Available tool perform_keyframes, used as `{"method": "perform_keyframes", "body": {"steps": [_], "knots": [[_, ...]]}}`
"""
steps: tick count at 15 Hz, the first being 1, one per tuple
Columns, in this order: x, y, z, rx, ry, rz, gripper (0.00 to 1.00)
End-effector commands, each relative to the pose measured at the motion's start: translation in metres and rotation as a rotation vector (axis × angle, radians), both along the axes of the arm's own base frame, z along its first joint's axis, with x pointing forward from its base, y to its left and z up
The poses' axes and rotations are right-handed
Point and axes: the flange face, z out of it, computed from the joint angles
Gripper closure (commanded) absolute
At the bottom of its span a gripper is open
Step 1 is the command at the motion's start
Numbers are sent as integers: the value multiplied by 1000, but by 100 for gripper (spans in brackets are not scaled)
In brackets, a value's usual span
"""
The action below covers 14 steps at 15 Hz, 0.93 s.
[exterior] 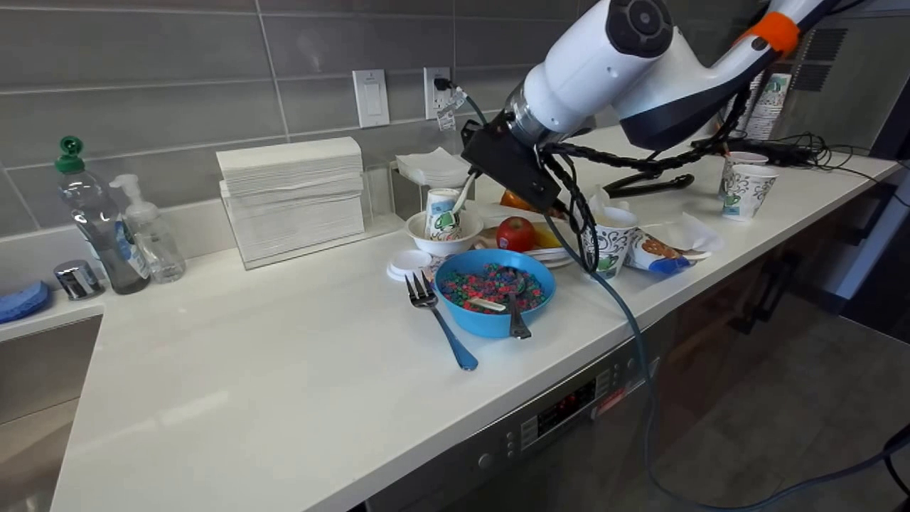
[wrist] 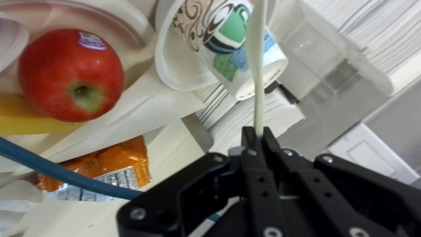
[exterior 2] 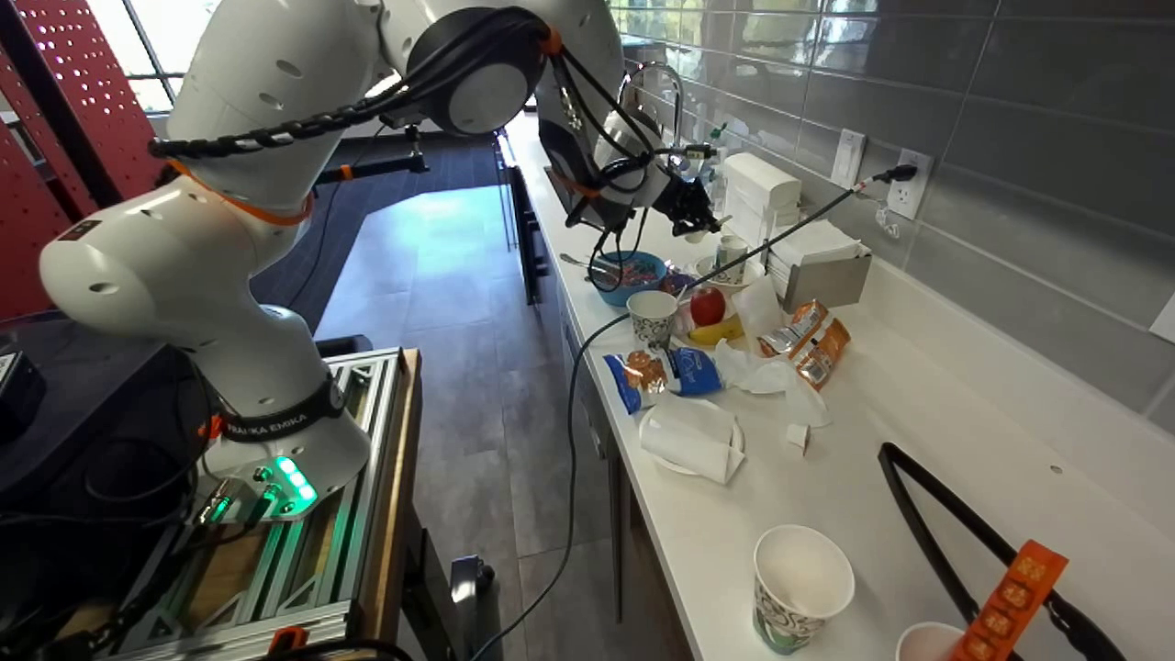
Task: Place some cereal from the blue bowl into the white bowl.
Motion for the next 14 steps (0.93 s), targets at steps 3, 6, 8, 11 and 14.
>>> {"method": "perform_keyframes", "body": {"steps": [3,6,8,11,14], "knots": [[-24,-7,9,43,-140,208,99],[-46,-13,-4,63,-125,309,99],[-58,-11,-2,75,-64,383,99],[-71,-16,-20,94,16,479,99],[-76,-22,-36,60,84,475,99]]}}
